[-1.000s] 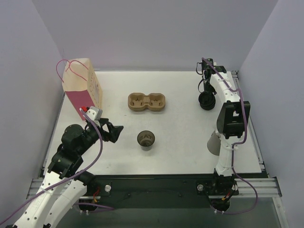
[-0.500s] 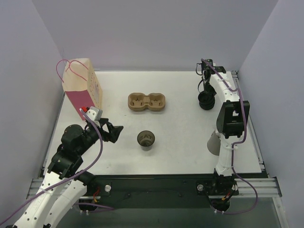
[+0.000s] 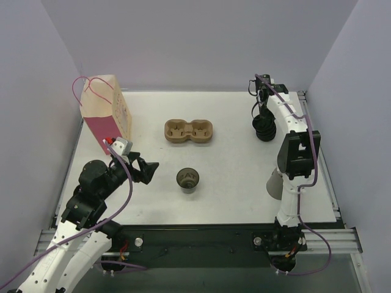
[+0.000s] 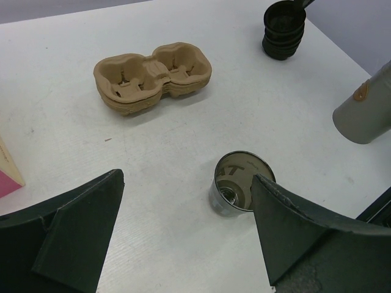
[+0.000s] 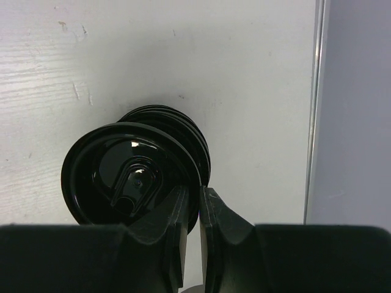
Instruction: Pack the takeout coffee
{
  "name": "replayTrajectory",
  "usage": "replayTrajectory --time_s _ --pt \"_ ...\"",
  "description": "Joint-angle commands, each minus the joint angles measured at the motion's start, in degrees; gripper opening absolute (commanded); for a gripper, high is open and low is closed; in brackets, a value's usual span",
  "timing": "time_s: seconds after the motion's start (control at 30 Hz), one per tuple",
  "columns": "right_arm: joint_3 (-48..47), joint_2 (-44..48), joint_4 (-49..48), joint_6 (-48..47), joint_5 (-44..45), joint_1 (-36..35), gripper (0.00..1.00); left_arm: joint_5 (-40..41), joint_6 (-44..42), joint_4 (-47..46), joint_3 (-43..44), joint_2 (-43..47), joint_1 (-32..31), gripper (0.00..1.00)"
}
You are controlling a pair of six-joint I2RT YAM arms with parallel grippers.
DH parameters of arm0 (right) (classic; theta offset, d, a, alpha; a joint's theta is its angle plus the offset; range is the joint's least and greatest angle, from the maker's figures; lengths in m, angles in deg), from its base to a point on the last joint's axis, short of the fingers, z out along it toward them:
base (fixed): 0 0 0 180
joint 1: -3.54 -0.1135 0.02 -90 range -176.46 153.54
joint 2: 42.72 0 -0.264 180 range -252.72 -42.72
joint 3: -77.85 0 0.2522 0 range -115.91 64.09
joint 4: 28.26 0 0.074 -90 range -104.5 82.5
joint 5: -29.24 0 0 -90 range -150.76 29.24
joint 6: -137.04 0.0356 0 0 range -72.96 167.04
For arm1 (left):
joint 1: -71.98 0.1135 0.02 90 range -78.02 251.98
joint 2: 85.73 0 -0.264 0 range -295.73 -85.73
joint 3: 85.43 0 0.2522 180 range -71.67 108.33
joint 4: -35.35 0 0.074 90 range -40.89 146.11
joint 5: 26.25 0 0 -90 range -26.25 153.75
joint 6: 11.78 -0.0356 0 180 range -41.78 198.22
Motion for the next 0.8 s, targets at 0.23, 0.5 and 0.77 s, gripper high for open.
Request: replayTrajectory --time_s 0.23,0.5,0.77 --pt "0.2 12.3 3.6 6.2 -6.2 -2.5 0.11 -5.0 3.4 -1.2 3.1 -2.0 -0.1 0.9" --pt "20.7 32.3 -9.0 21.0 -41.9 -6.0 0.1 -12.4 15.9 2.5 15.1 -8.9 -0.1 0.76" --pt "46.0 51.4 -44.9 47.8 -55.9 -16.9 0.1 -21.8 34.4 -22.6 10.2 -10.6 -0.3 0.68"
